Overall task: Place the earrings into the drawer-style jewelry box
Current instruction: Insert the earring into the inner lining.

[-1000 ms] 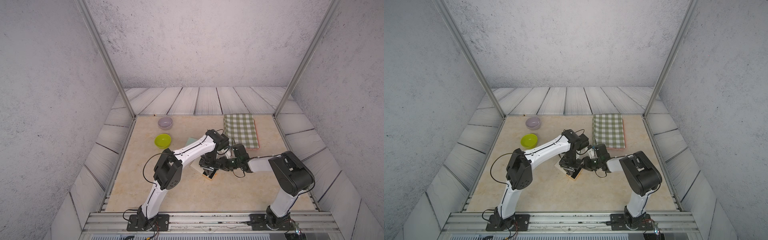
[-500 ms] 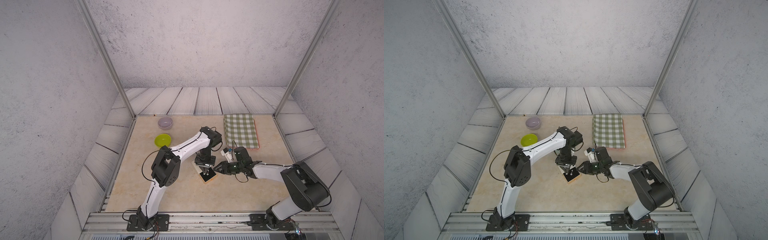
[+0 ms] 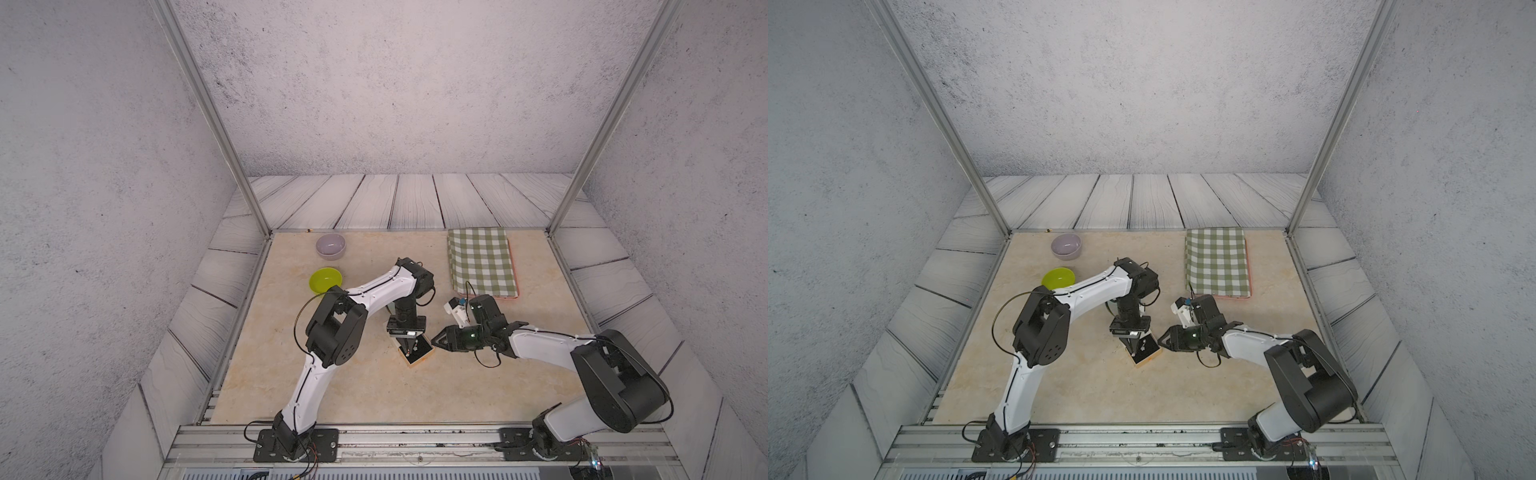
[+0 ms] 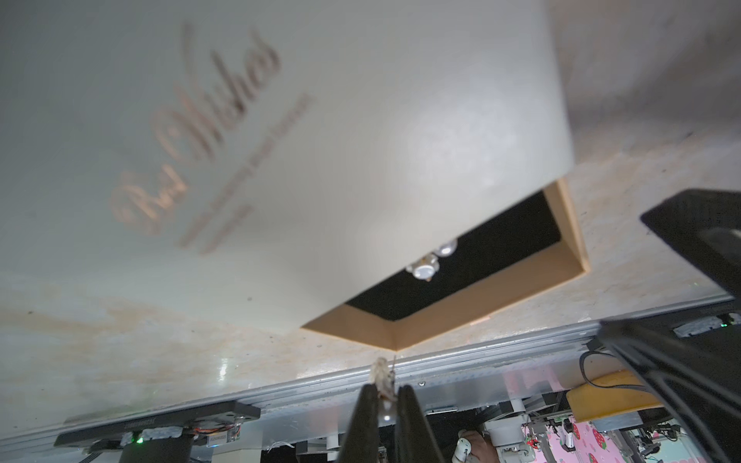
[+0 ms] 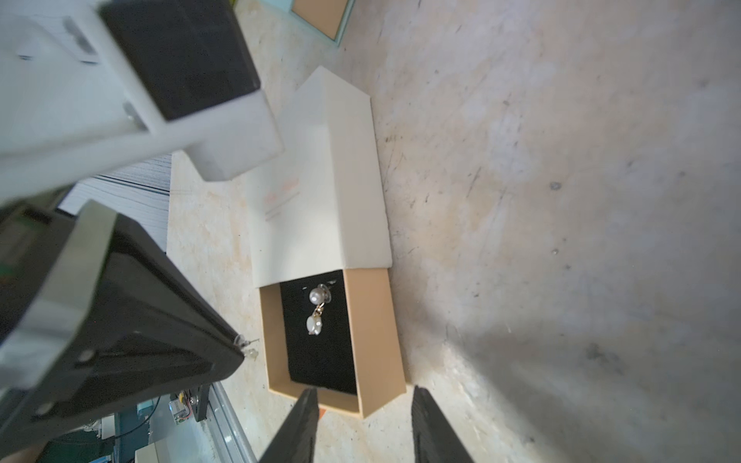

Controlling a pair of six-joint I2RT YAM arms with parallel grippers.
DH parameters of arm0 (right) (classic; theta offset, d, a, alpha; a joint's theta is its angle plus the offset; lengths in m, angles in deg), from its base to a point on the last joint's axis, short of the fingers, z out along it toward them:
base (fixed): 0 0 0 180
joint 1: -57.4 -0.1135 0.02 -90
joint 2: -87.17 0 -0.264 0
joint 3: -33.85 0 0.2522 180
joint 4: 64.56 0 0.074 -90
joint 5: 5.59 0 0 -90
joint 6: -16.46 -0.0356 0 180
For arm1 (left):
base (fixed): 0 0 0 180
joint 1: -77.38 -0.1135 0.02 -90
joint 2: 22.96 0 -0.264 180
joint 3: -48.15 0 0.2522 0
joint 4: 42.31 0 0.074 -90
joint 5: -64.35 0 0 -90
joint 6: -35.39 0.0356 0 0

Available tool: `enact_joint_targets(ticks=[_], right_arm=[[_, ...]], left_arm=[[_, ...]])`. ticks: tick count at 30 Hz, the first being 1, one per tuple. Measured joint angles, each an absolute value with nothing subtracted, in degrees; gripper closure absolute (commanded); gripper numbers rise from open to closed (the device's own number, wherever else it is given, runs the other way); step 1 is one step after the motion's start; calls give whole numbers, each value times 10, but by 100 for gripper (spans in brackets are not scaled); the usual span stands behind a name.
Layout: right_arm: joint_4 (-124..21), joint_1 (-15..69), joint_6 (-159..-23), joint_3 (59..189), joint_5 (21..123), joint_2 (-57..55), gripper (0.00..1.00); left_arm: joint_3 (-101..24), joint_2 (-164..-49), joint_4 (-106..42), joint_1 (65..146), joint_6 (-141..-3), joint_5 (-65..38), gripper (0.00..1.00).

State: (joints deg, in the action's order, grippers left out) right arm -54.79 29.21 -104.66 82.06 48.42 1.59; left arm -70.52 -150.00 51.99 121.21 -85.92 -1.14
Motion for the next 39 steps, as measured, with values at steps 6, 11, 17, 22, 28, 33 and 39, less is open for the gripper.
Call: enact_joint_targets(ticks=[6,11,17,22,28,33,39], right_arm=[[-538,301,-1039,820,484,43,59],[-537,305,-1036,820,483,46,59],[-538,306,-1035,820,479,46,59],[-538,307,-1035,820,474,46,59],[-540,307,-1035,819,470,46,59],[-542,309,-1036,815,468,46,59],[-544,312,-1036,810,468,46,59]], left_arm=[[-715,-1516,521,1204,-861,-13,100],[-734,-1539,522,1202,-861,-22,100],[-746,-1545,530,1202,-861,-33,100],[-749,-1546,536,1202,-861,-43,100],[-750,-1547,538,1202,-861,-47,100],[-750,-1547,538,1202,-861,-45,100],[-750,-1551,538,1203,-861,-44,100]])
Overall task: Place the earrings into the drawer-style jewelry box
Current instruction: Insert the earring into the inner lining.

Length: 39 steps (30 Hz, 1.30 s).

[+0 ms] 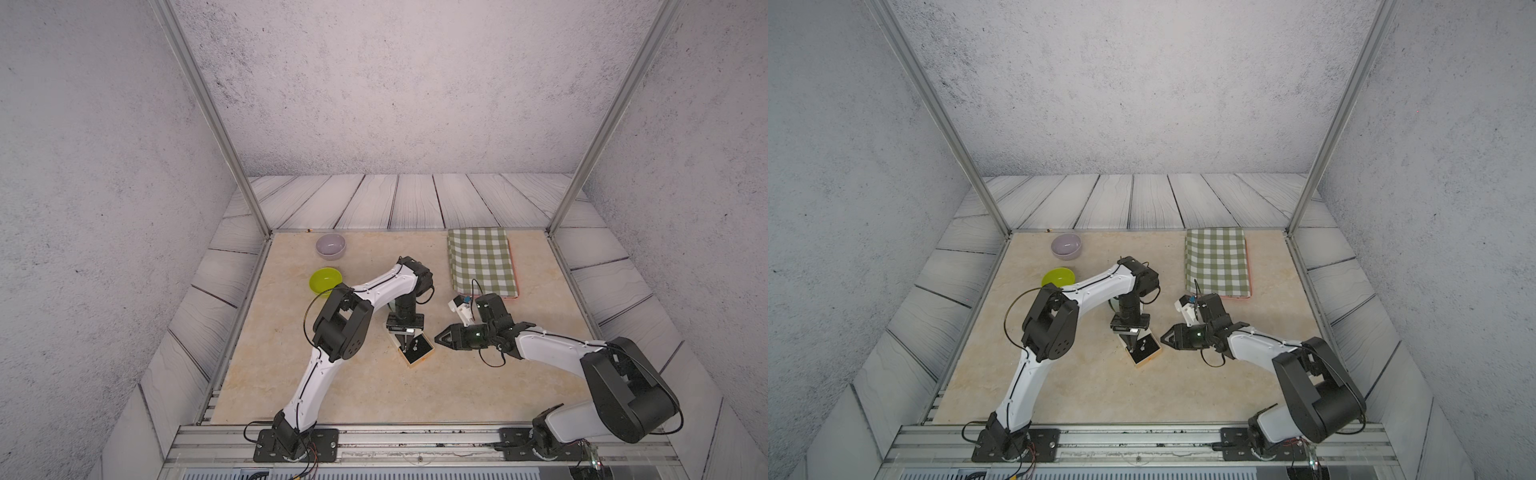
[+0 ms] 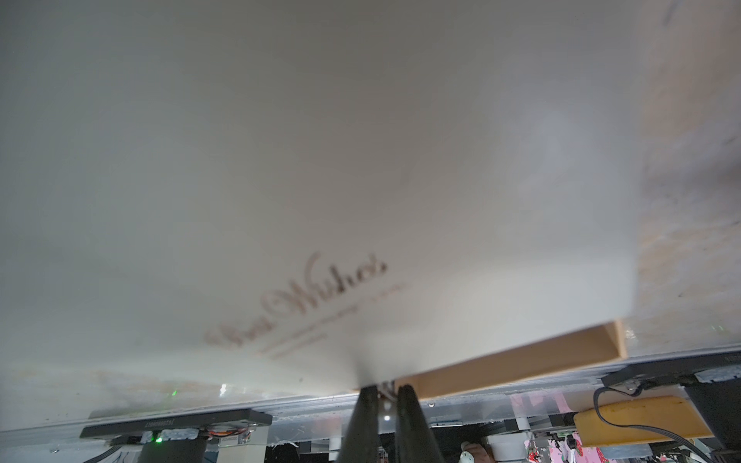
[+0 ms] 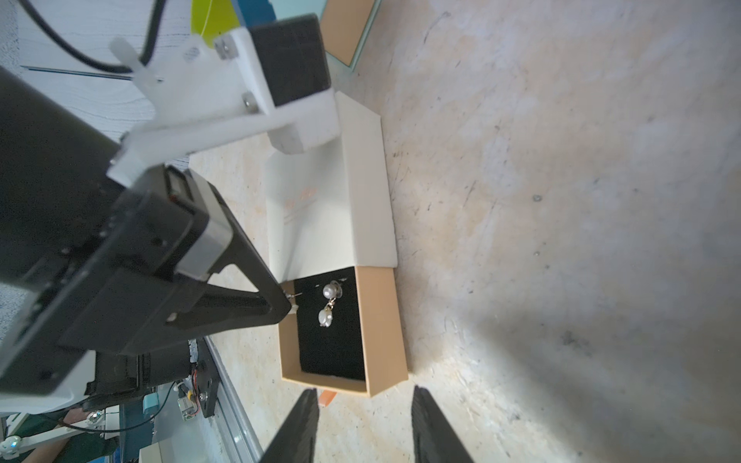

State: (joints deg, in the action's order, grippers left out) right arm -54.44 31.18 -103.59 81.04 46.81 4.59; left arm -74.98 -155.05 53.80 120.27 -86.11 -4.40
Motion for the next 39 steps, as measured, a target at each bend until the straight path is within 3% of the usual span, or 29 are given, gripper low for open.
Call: enact_joint_targets(ticks=[39], right_arm=[[-571,322,-1048,799,453,46,59]], left_arm=[[-768,-1563,553,1219,-861,-56,100]])
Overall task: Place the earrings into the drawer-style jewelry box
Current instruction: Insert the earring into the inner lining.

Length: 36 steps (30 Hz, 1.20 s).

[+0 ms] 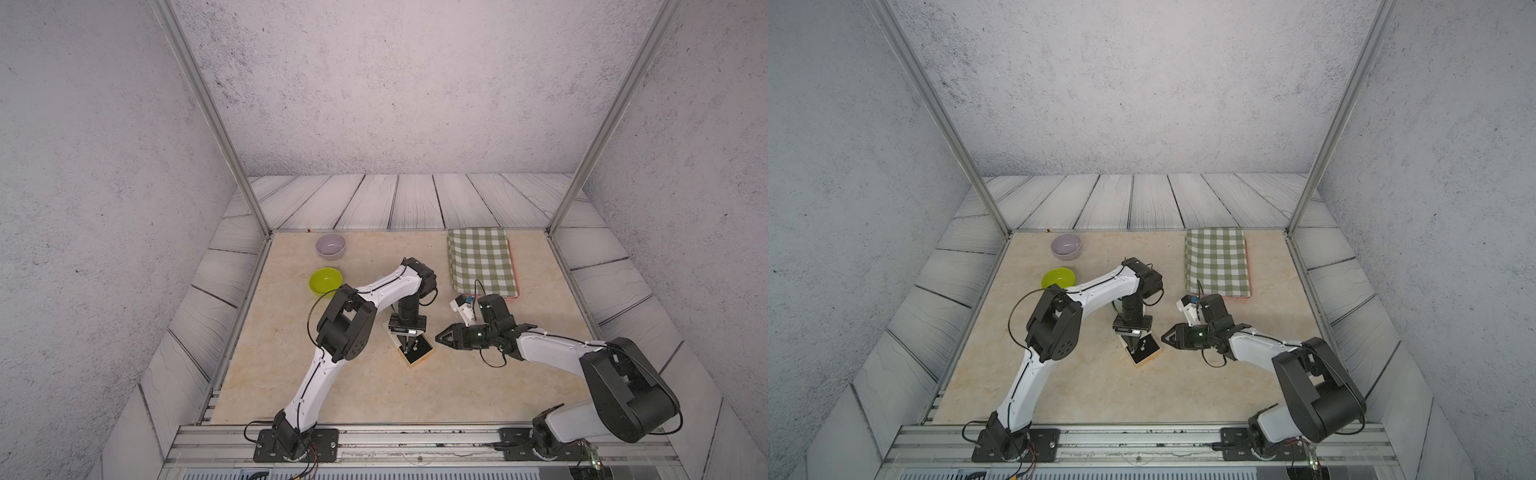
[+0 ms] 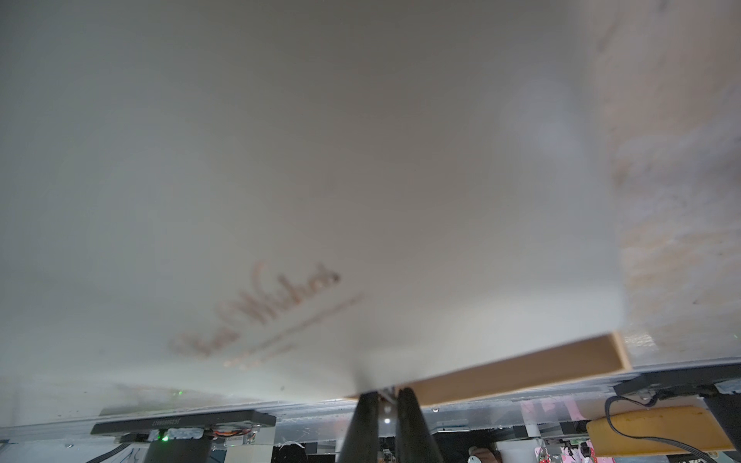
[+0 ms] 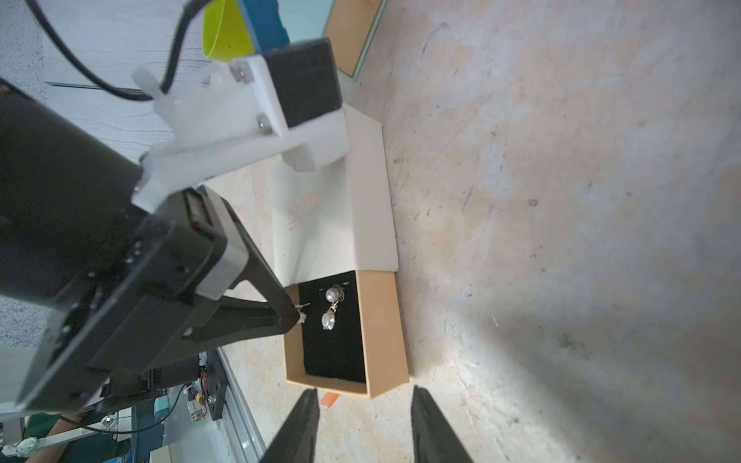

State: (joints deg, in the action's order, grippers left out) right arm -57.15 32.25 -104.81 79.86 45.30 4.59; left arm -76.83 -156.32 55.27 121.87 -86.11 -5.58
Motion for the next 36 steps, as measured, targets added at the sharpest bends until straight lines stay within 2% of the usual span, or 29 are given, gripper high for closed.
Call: enact_joint_targets(ticks=[24,28,33,36], right_arm=[[-588,329,-1056,791,438,44,59],[-590,330,-1060,790,438,44,59],[-594,331,-1061,790,436,44,59],[-595,331,-1062,790,435,44,59]], left_arm=[[-767,-1563,548,1225,-870,-65,100],[-767,-1563,548,1225,-870,-66,88],[-767,-1563,545,1226,-869,-66,64],[-767,-1563,540,1228,-869,-69,58]])
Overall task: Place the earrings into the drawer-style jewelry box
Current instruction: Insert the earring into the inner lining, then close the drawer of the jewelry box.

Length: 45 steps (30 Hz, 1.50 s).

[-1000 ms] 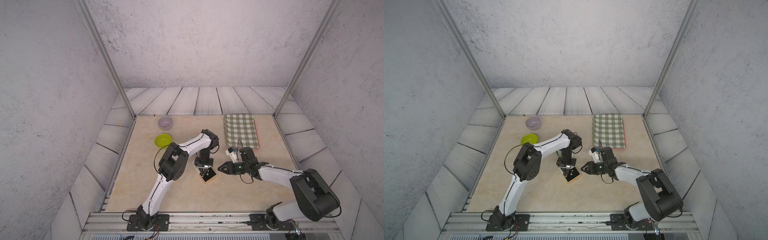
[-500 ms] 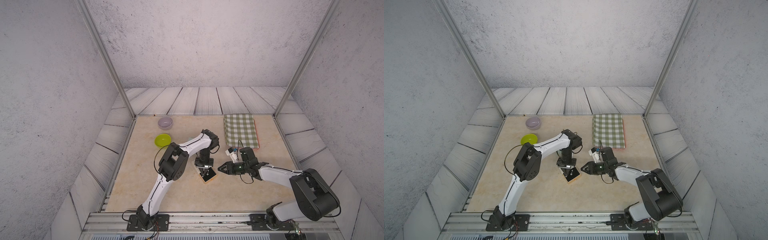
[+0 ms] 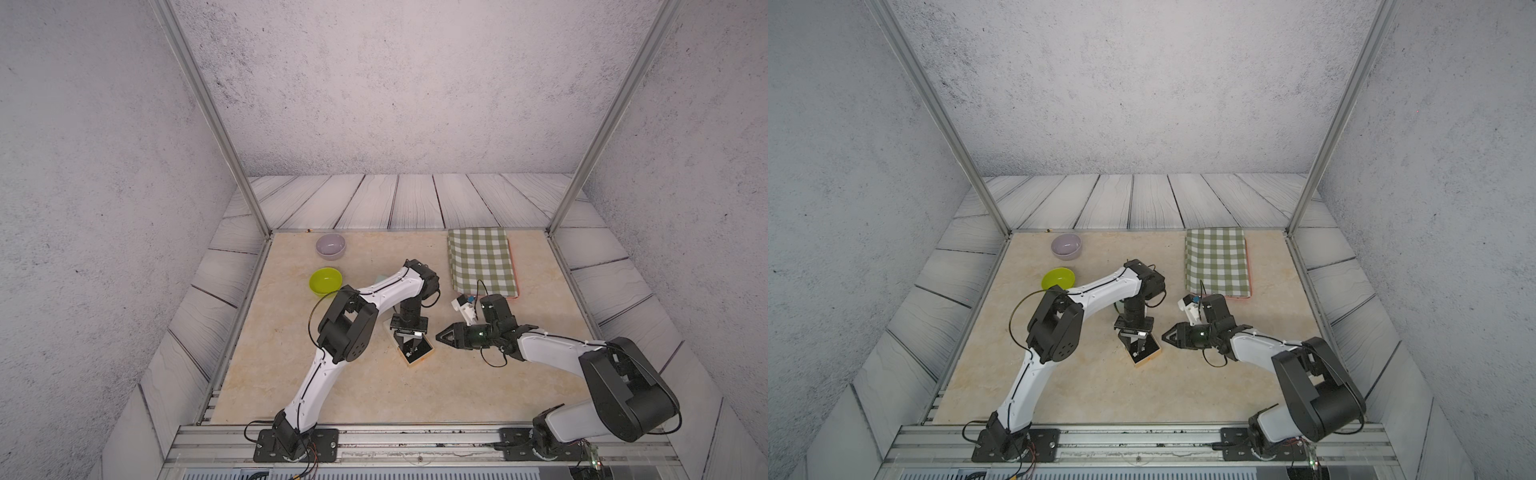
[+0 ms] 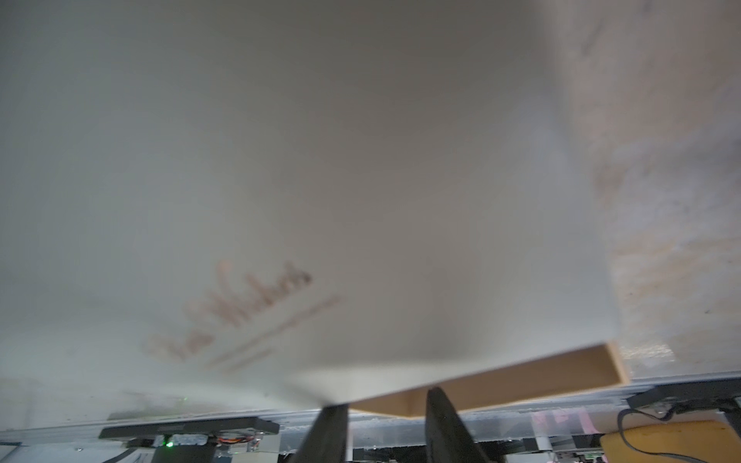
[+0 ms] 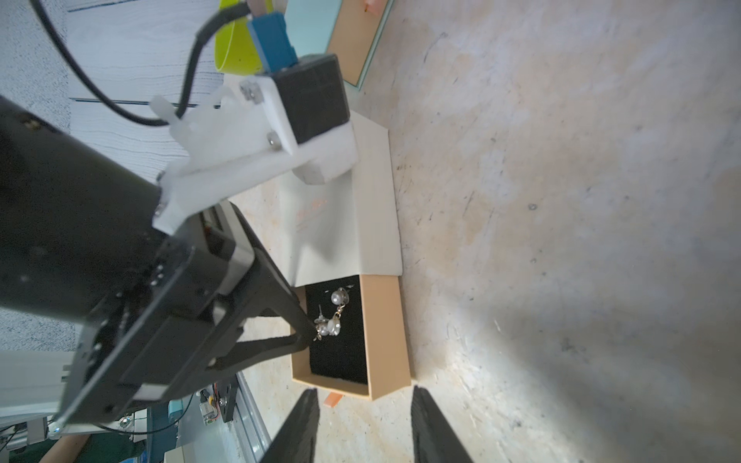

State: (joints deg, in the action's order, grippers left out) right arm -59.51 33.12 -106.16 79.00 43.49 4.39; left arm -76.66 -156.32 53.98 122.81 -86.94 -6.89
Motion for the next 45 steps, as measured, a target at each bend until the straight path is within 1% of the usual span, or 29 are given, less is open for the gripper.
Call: enact_joint_targets(ticks=[12,16,18,24,27,30,32,36,41,45], right_arm=[[-599,333,-1063,787,428,44,59],[-601,333,-1064,787,427,44,59],[-601,333,-1063,787,425,44,59],[-596,332,-1061,780,423,50,59],[-576,321,-1049,770,433,78,59],[-545,279,-1023,757,475,128,58],[-526,229,-1004,750,522,158,58],[-524,151,-983,728,593,176,58],[-519,86,-968,690,678,191,59],[-537,55,-970,689,721,196,61]], left_arm=[[-767,-1559,536,1229,-873,-67,60],[-768,-1538,531,1229,-880,-66,60],[-767,-1517,522,1229,-883,-66,56],[-715,-1399,448,1215,-881,-75,32],[-702,-1368,411,1175,-859,-77,27],[-714,-1387,380,1130,-829,-80,26],[-728,-1418,368,1108,-806,-82,26],[-736,-1470,351,1089,-774,-79,25],[-731,-1502,336,1073,-751,-61,24],[-718,-1502,319,1063,-743,-39,24]])
